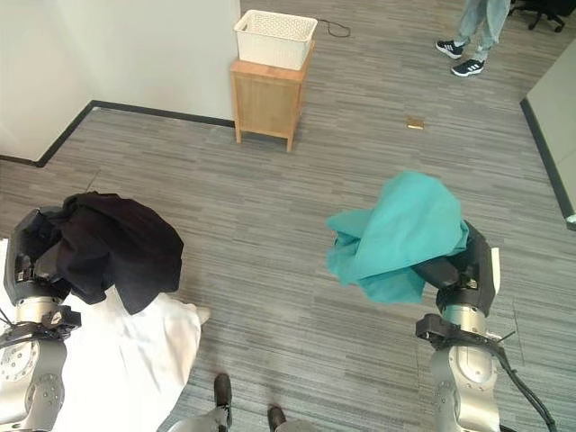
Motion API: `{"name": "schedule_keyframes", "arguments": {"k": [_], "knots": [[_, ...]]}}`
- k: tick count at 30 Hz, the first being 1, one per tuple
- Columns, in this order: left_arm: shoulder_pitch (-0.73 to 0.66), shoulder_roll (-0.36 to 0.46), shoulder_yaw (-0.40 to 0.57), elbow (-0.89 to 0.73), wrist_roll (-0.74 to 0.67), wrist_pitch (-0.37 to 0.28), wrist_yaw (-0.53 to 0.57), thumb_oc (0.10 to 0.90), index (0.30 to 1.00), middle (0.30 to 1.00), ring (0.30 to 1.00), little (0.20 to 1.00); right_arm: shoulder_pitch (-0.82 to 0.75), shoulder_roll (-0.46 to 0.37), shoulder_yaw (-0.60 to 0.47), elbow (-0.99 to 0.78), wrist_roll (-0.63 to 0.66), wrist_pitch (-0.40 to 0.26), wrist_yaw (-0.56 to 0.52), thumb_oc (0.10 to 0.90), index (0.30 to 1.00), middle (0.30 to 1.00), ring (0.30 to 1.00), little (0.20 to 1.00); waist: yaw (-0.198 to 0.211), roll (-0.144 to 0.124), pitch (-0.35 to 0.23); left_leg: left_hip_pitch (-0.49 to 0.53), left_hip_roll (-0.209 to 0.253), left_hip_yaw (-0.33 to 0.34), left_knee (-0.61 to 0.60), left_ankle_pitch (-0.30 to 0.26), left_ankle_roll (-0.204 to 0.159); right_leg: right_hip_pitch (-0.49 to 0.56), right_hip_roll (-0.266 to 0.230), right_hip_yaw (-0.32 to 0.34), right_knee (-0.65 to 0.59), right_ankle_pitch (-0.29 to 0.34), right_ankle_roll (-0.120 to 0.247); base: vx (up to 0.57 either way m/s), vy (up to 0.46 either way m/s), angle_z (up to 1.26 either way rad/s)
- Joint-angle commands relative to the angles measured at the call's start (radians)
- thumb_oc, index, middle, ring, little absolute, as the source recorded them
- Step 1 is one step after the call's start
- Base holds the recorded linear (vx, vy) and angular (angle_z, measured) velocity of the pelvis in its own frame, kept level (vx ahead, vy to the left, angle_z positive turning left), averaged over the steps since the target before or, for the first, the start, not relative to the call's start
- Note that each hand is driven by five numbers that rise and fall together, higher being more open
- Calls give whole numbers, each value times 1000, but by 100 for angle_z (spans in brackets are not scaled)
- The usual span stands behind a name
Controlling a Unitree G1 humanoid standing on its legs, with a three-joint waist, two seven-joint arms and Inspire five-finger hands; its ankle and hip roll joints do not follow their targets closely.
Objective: Pick up bed clothes into laundry basket.
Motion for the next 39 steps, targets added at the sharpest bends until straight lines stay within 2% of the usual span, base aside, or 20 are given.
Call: {"name": "schedule_keyframes", "arguments": {"k": [1,6,8,12,17,18,19,20,21,23,25,27,29,31,33,34,36,37,38,39], "knots": [[-82,116,44,-106,80,-80,-59,400,300,300,300,300,-90,-8,-126,-144,0,-137,-28,400,300,300,300,300,-36,-9,-46,172,28,105,1,-181,-90,-57,-82,43,-163,190,105,5,72,-58],[-121,56,-38,-61,47,-78,-76,400,300,300,300,300,-64,47,-116,-154,-28,-148,-45,400,300,300,300,300,-80,-14,-41,202,40,216,1,-197,-88,-89,-62,104,-157,220,127,-14,35,-102],[-129,50,-35,-63,59,-81,-75,400,300,300,300,300,-52,53,-126,-153,-55,-145,-53,400,300,300,300,300,-84,-14,-38,210,42,243,1,-202,-87,-99,-60,110,-155,224,135,20,30,-70],[-109,50,-2,-73,68,-93,-74,400,300,300,300,300,-42,62,-122,-136,-96,-144,-63,400,300,300,300,300,-80,-11,-35,226,43,264,1,-217,-84,-99,-62,104,-146,216,143,36,33,-60],[-97,37,38,-87,44,-104,-60,400,300,300,300,300,-59,40,-90,-122,-90,-122,-32,400,300,300,300,300,-55,-14,-21,227,42,235,40,-228,-83,-95,-72,79,-73,174,135,16,13,6],[-98,33,44,-91,41,-102,-54,400,300,300,300,300,-70,30,-88,-121,-92,-114,-23,400,300,300,300,300,-36,-4,-18,227,37,210,42,-239,-76,-112,-78,52,5,154,141,26,38,37],[-102,30,42,-95,43,-100,-53,400,300,300,300,300,-73,24,-92,-121,-97,-112,-22,400,300,300,300,300,-39,4,-13,230,31,186,40,-245,-69,-137,-80,29,95,149,157,82,79,27],[-106,33,39,-98,48,-98,-49,400,300,300,300,300,-76,21,-93,-125,-100,-111,-22,400,300,300,300,300,-38,13,-4,244,26,168,34,-255,-63,-174,-82,10,198,188,184,56,32,45],[-115,33,37,-100,50,-96,-45,400,300,300,300,300,-79,19,-94,-135,-101,-110,-21,400,300,300,300,300,-43,18,7,244,28,156,33,-250,-65,-227,-70,0,296,254,207,69,-3,56],[-137,37,27,-108,48,-99,-34,400,300,300,300,300,-85,24,-84,-153,-100,-112,-13,400,300,300,300,300,-54,39,32,265,49,122,41,-261,-69,-313,-49,-40,476,304,207,112,13,70],[-152,45,14,-102,59,-101,-21,400,300,300,300,300,-96,25,-62,-157,-107,-112,-12,400,300,300,300,300,-58,55,42,302,51,112,41,-270,-72,-401,-80,-94,535,328,207,210,70,71],[-177,52,2,-100,58,-106,-13,400,300,300,300,300,-109,18,-35,-160,-102,-112,-6,400,300,300,300,300,-81,66,38,352,46,83,25,-286,-84,-486,-125,-127,486,307,207,345,9,48],[-219,64,-18,-99,44,-118,-8,400,300,300,300,300,-137,-7,-5,-159,-91,-114,-2,400,300,300,300,300,-103,61,32,395,35,55,21,-322,-102,-532,-162,-127,315,295,203,435,-103,77],[-278,71,-56,-76,32,-129,2,400,300,300,300,300,-158,-27,15,-167,-86,-115,-6,400,300,300,300,300,-144,65,30,443,41,27,15,-363,-122,-525,-204,-150,100,300,200,460,-155,108],[-326,73,-94,-54,28,-131,5,400,300,300,300,300,-173,-43,24,-170,-85,-118,-10,400,300,300,300,300,-168,65,23,489,55,14,27,-386,-140,-517,-222,-177,-31,313,198,452,-272,40],[-342,75,-106,-56,23,-132,-3,400,300,300,300,300,-166,-51,17,-179,-87,-116,-13,400,300,300,300,300,-181,66,18,509,63,2,29,-394,-149,-511,-219,-175,-51,317,200,489,-335,36],[-347,53,-118,-51,-23,-140,-26,400,300,300,300,300,-159,-62,6,-186,-82,-118,-9,400,300,300,300,300,-203,70,5,540,86,-7,55,-382,-165,-512,-199,-174,-37,333,203,485,-378,70],[-343,38,-131,-43,-19,-141,-18,400,300,300,300,300,-176,-86,12,-179,-86,-124,-10,400,300,300,300,300,-212,69,3,549,109,-12,96,-328,-183,-534,-181,-180,19,357,202,345,-286,68],[-343,35,-130,-43,-18,-141,-17,400,300,300,300,300,-178,-90,13,-175,-85,-126,-10,400,300,300,300,300,-214,79,2,548,116,-12,97,-334,-183,-538,-176,-185,32,343,202,477,-461,23],[-324,30,-121,-52,-28,-124,-38,400,300,300,300,300,-135,-95,-1,-173,-65,-99,0,400,300,300,300,300,-232,79,-13,528,167,-32,214,-146,-204,-546,-135,-154,189,303,160,545,-548,-5]]}}
